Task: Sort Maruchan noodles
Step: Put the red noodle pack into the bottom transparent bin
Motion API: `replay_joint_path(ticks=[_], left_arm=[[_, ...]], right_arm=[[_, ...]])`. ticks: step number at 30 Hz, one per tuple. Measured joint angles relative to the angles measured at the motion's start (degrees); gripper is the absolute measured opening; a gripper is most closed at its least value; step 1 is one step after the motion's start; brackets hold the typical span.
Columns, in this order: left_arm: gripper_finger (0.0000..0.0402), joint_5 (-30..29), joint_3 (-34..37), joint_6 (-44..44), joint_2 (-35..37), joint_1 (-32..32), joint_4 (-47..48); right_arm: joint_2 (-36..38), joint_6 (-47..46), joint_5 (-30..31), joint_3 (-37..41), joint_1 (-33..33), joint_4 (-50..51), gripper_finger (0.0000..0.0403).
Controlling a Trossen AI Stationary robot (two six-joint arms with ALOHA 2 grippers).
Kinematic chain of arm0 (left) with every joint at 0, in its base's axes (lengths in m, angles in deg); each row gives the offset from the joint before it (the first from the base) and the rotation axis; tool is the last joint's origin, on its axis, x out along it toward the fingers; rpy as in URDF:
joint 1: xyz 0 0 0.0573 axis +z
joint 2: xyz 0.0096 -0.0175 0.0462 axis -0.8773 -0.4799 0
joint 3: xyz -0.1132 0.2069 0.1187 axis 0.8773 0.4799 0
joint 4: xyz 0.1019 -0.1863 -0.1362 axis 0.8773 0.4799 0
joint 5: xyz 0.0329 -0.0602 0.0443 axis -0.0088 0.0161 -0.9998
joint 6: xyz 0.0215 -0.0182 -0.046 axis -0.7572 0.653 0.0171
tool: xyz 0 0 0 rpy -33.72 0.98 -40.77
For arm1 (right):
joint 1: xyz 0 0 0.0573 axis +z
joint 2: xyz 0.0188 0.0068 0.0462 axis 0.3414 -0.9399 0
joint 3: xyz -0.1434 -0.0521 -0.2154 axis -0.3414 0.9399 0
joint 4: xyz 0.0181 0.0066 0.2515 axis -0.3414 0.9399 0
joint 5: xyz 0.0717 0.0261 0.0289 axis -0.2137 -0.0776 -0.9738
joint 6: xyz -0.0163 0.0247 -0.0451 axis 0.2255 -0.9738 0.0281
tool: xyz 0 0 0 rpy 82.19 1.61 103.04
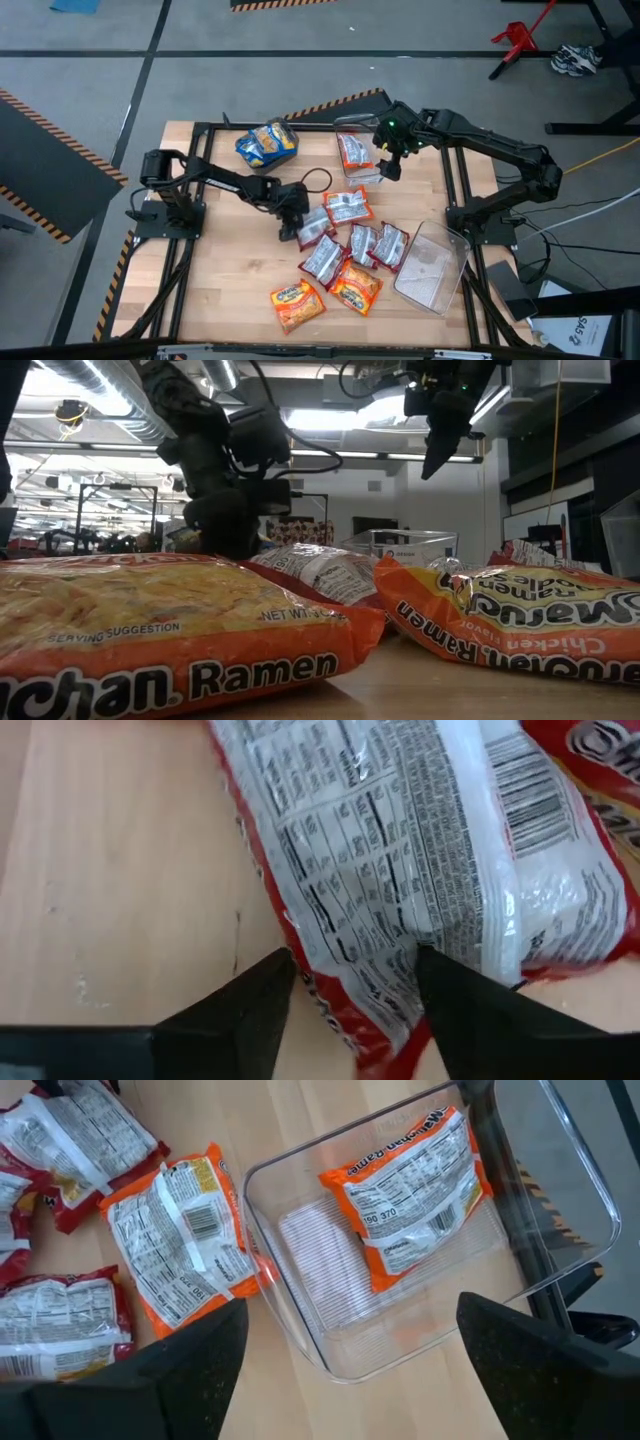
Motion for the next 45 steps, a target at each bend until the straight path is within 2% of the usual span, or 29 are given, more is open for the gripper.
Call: replay_joint_path(ticks=[3,9,10,19,30,38,45], left_arm=[[0.0155,-0.4,-0.4,1.4,-0.1,0.0,0.4],[0.0026,-1.3,-0.4,5.0,-0.2,0.1,0.2],[0.0017,-1.3,-0.4,5.9,-0.2,0.1,0.0],[0.0007,-1.7,-3.4,11.8,1.3,-0.6,3.1],[0.0006,-8.1,-18.5,11.8,5.8,-0.7,14.2],[0.0006,-11.4,-28.9,9.7,5.7,-2.2,13.4],[0.0006,-12.3,-31.2,7.9,5.7,-2.5,7.0]], right_arm=[[0.0,-0.1,0.4,0.0,0.0,0.1,0.0347],[0.0,-0.6,0.4,0.0,0.0,0.1,0.0347],[0.0,-0.8,0.4,0.0,0.0,0.1,0.0347],[2.9,-1.6,-1.6,0.0,0.0,-0.3,0.0347],[11.4,-3.5,-2.8,0.0,0.0,-0.6,0.0347],[18.8,-11.4,-4.7,0.0,0.1,-0.4,0.0346],[25.4,-21.5,-6.1,0.0,0.2,-0.3,0.0346]])
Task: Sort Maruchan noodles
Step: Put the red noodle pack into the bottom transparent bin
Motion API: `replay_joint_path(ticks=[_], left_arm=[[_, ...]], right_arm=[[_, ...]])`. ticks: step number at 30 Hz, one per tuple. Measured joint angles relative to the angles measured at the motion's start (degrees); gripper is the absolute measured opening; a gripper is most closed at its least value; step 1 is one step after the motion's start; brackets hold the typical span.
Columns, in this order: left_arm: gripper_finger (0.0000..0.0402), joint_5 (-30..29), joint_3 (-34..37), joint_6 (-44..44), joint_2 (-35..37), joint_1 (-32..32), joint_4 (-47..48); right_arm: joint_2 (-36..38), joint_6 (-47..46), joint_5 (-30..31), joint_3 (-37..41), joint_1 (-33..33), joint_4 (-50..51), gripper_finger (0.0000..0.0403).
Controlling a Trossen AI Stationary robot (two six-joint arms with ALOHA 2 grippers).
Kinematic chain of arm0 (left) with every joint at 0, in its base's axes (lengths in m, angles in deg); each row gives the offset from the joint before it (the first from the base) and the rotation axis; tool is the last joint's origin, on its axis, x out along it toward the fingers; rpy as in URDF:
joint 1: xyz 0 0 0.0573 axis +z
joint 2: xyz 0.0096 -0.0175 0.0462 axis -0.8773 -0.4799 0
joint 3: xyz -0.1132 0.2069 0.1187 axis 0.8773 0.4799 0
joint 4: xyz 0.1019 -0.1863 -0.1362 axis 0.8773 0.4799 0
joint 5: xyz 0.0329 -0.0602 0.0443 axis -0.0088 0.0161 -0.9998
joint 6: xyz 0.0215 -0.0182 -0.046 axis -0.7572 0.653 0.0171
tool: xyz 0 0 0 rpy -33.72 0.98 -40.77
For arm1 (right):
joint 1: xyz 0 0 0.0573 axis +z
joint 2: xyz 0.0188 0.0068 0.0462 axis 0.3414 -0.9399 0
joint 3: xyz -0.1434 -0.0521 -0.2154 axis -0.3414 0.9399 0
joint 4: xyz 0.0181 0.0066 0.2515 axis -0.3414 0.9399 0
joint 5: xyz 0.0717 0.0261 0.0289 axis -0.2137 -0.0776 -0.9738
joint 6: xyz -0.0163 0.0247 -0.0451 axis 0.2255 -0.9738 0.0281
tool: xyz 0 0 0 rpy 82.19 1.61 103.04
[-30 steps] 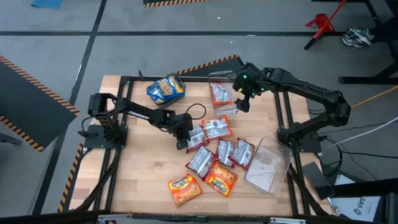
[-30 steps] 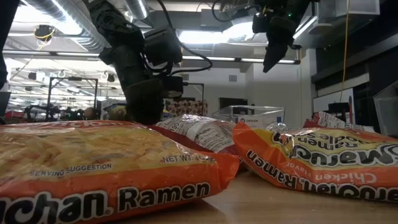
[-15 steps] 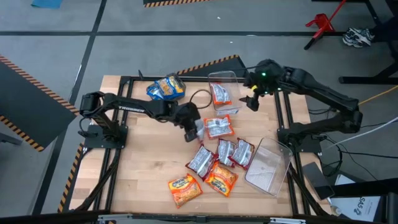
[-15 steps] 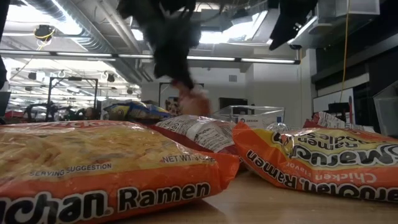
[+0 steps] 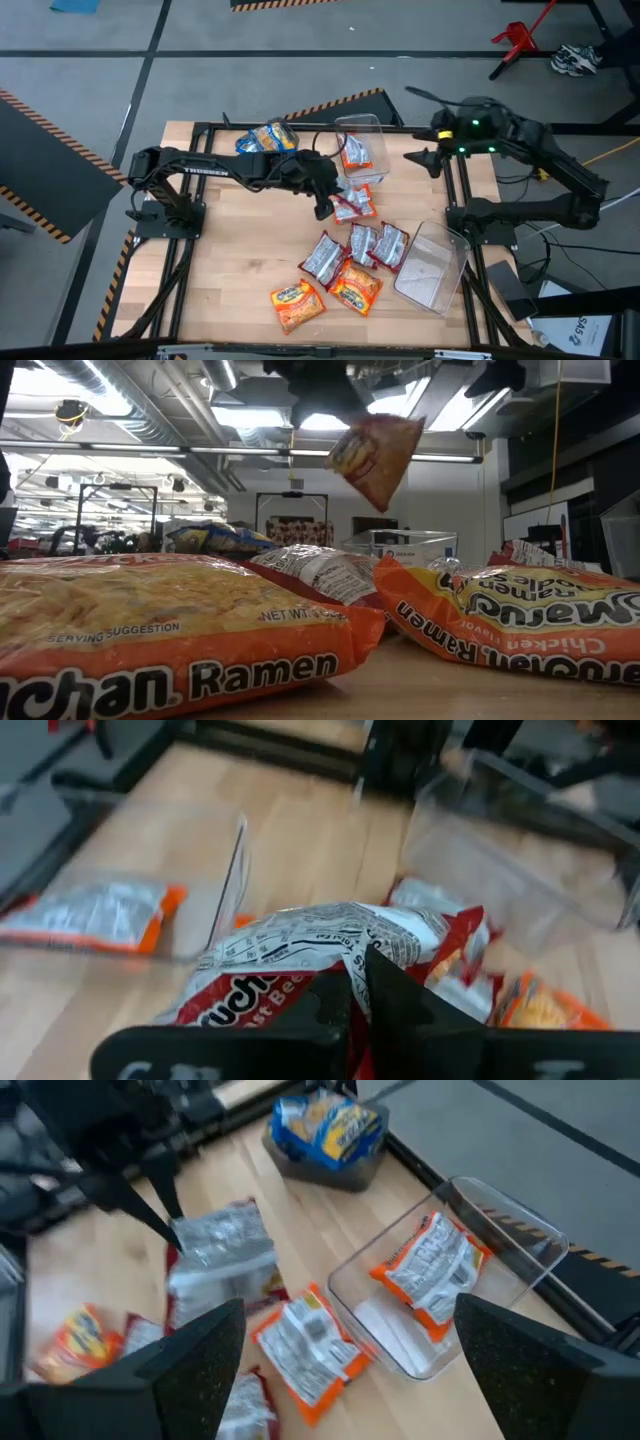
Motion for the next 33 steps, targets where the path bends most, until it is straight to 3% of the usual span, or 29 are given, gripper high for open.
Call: replay_joint_path(ticks=[12,20,26,29,33], left_arm=[[0.0006,1.0,0.0,3.0,-4.1,-3.9,-26.5],[0.0006,1.7,0.1,14.8,-9.4,-7.0,-41.1],[0.0006,-2.9,-0.4,22.8,-14.1,-9.0,-49.5],[0.0006,-5.2,-4.6,25.9,-18.0,-9.8,-49.6],[0.0006,-4.8,-15.9,26.2,-25.7,-11.1,-48.3]], right_arm=[[8.4,-9.0,4.2,0.0,-0.2,0.1,0.0346],[11.3,-9.9,7.1,0.0,-0.2,0.6,0.0346],[12.2,-8.4,7.1,0.0,-0.2,0.6,0.0346],[12.3,-8.3,7.1,0.0,-0.2,0.7,0.0346],[12.3,-6.8,7.0,0.0,-0.2,2.1,0.0346]])
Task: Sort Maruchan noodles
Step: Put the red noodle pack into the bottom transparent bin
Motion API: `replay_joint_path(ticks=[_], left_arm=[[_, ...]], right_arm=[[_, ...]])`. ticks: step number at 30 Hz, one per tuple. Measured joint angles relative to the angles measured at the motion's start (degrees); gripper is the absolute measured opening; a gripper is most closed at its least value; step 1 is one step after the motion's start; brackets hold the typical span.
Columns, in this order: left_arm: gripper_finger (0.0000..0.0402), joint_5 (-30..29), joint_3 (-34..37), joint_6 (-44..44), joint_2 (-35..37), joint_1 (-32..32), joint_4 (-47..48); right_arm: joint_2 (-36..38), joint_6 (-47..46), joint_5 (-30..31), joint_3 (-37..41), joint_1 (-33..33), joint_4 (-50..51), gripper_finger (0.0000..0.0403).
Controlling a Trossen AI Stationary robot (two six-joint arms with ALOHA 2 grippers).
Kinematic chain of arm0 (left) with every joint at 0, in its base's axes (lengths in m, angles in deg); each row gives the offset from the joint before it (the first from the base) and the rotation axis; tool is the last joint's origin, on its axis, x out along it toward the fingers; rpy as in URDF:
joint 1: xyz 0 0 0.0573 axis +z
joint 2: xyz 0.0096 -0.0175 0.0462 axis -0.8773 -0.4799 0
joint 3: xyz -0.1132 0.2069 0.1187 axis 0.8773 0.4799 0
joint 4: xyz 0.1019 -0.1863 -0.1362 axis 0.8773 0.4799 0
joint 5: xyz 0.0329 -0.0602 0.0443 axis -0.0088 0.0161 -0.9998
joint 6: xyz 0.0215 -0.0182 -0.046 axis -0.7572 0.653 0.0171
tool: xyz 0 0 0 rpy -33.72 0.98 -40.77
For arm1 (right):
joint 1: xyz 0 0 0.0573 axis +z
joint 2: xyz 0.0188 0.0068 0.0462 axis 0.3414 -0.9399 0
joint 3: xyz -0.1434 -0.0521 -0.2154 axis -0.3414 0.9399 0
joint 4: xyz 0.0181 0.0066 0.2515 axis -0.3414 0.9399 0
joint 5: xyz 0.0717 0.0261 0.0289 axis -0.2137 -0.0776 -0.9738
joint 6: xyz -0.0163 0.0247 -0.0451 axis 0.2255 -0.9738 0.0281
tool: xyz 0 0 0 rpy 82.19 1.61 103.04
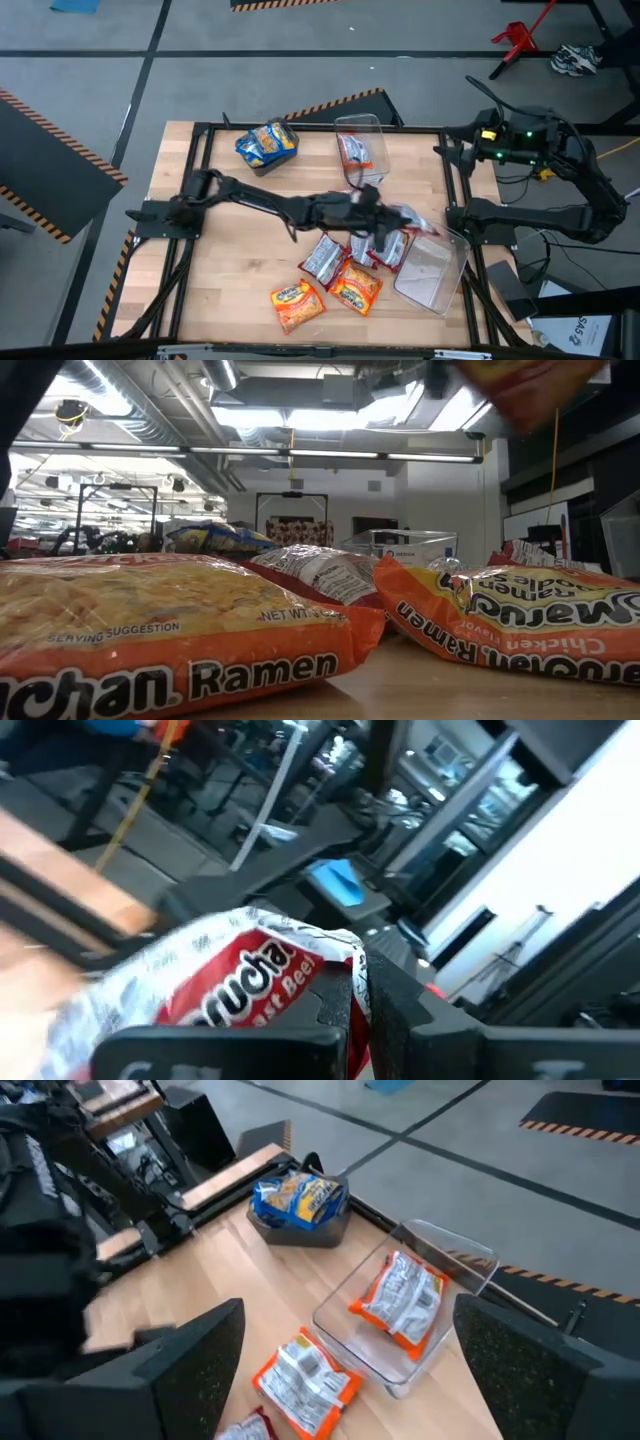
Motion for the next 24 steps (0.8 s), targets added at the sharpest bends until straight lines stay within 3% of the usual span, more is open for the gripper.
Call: replay_joint_path(ticks=[6,11,16,24], left_arm=[[0.0006,-1.8,-17.5,0.0,-10.2,-1.3,10.1],[0.0006,-1.9,-26.9,4.0,-16.8,-1.3,15.5],[0.0006,-0.2,-31.7,8.7,-21.9,-1.9,15.8],[0.0006,0.3,-32.1,13.9,-24.1,-4.3,15.6]], right_arm=[[0.3,1.3,0.0,0.0,0.0,3.2,0.0346],[1.4,1.5,0.0,0.0,0.0,4.8,0.0346],[3.1,1.5,0.0,0.0,0.0,4.9,0.0346],[5.2,1.5,1.0,0.0,0.0,5.9,0.0346]])
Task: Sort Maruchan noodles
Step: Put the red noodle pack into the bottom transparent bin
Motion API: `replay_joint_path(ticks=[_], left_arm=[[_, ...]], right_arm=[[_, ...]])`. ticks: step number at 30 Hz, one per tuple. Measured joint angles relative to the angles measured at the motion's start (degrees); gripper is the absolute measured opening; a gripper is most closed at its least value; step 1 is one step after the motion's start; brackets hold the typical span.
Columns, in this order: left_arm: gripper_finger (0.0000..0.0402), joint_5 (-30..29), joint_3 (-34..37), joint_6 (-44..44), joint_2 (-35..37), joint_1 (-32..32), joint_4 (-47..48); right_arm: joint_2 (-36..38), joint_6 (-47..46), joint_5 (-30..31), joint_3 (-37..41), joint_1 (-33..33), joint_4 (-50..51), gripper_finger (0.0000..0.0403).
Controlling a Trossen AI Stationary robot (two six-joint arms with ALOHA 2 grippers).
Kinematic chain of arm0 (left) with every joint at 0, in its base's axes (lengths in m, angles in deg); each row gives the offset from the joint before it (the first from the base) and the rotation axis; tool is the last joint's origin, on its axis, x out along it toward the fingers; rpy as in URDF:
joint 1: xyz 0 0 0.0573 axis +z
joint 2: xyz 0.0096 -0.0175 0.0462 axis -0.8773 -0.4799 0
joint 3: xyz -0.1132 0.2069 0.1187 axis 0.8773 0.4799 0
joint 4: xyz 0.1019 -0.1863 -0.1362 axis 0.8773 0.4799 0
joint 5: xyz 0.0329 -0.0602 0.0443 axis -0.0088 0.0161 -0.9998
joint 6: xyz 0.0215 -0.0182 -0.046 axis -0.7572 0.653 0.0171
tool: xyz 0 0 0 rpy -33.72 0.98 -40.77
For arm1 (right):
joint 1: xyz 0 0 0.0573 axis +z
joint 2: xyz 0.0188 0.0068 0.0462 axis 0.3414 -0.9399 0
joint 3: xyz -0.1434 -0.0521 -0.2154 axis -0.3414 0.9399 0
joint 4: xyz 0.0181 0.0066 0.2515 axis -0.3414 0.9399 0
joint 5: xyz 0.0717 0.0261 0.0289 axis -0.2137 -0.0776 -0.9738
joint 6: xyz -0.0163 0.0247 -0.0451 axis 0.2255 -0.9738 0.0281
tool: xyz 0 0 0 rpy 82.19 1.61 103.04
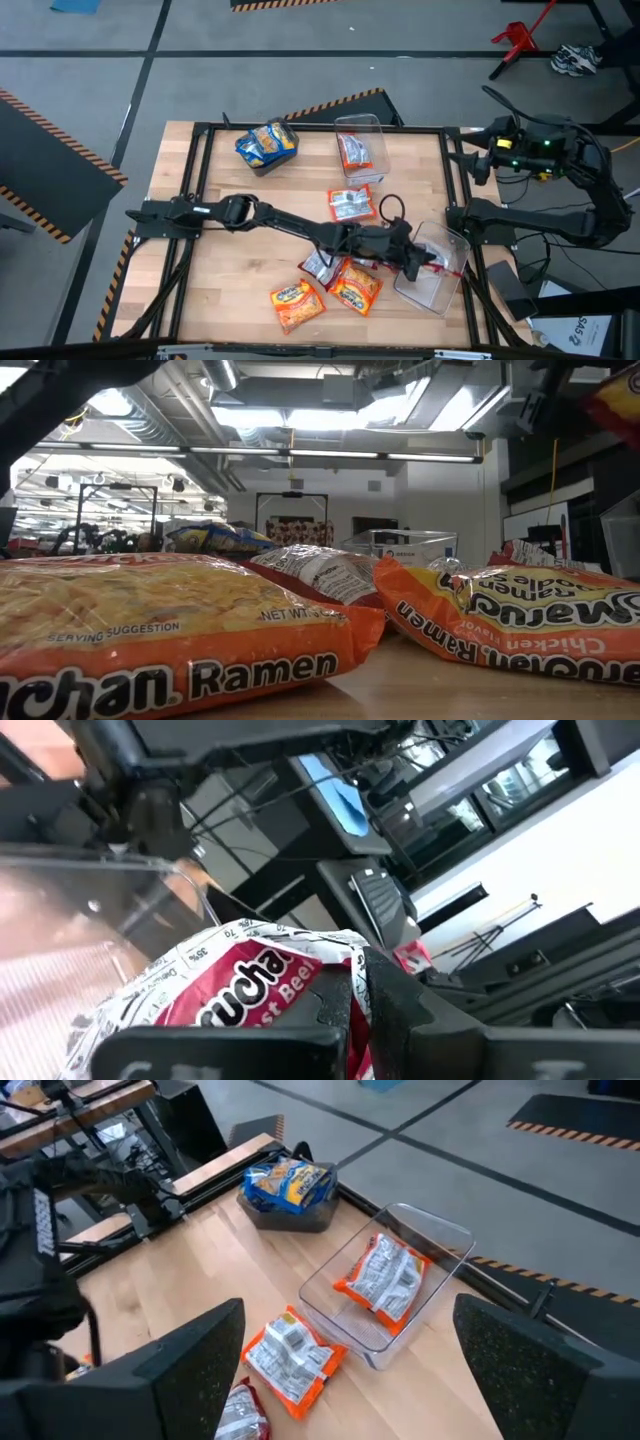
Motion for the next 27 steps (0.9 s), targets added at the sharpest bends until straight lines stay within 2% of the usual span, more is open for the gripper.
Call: replay_joint_path(ticks=[11,18,27], left_arm=[[0.0006,0.0,-0.1,5.9,-0.1,-1.5,4.4],[0.0006,0.5,-0.1,11.6,-0.1,-1.7,10.4],[0.0010,-0.3,-0.1,11.8,-0.1,-0.8,10.6]], right_arm=[[0.4,0.0,1.1,0.0,0.0,-0.1,0.0346],[0.4,0.0,1.1,0.0,0.0,-0.1,0.0346],[0.4,0.0,1.1,0.0,0.0,-0.1,0.0346]])
